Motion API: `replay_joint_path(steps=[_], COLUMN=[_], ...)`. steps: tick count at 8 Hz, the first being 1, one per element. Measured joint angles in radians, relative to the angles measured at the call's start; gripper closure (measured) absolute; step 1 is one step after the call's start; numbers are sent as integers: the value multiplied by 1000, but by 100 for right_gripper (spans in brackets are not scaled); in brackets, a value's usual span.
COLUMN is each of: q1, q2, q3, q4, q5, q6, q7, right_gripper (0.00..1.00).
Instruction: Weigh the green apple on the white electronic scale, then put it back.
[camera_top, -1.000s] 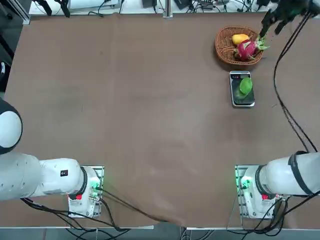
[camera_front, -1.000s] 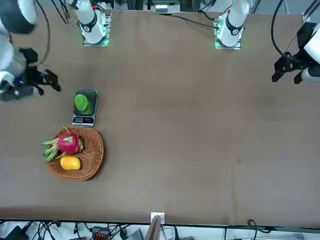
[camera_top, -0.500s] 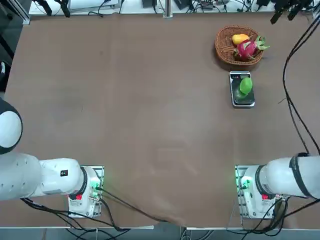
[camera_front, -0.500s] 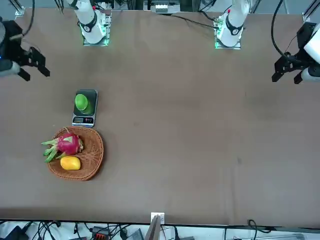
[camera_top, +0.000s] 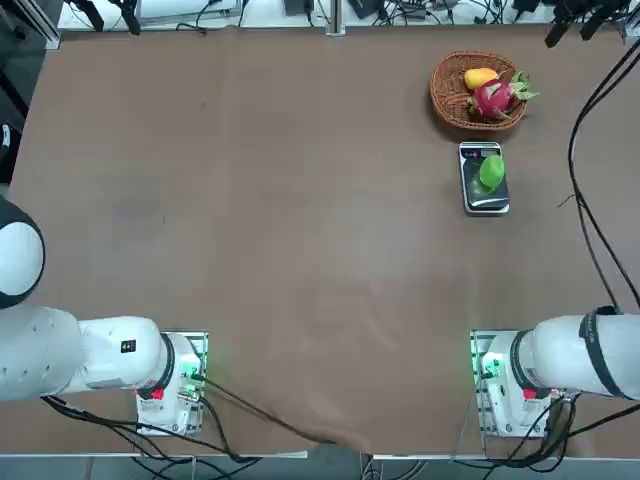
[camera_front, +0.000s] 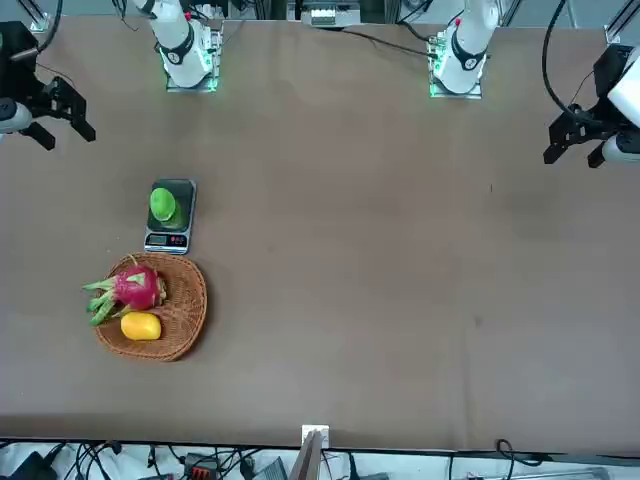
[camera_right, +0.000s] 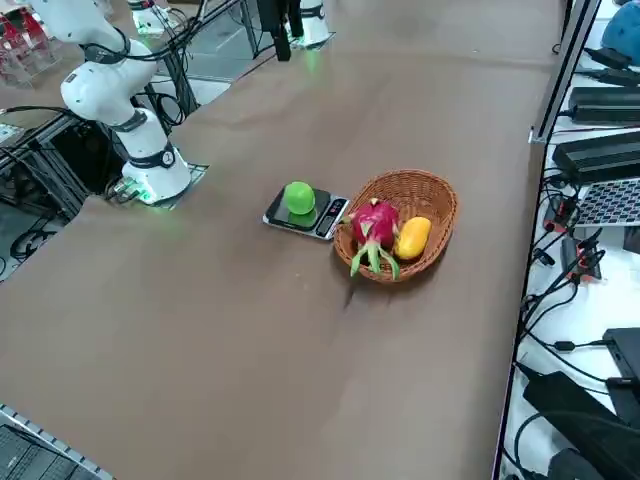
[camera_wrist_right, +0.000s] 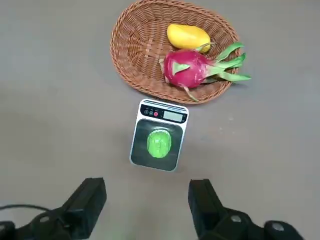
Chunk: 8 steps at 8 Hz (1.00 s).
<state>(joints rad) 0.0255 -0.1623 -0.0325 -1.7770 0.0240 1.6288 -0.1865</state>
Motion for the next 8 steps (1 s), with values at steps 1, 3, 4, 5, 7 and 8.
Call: replay_joint_path(steps=[1,3,4,5,7,8], q1=[0,0,0,0,1,1], q2=[1,11,20,32,70,95], q3=[0,0,0,1,2,3], q4=[-18,-118,-202,-296,-445,-481], q5=[0,0,1,1,1,1], q6=[9,110,205,311,471,513], q7=[1,2,2,2,3,3], right_gripper=[0,0,0,0,0,0])
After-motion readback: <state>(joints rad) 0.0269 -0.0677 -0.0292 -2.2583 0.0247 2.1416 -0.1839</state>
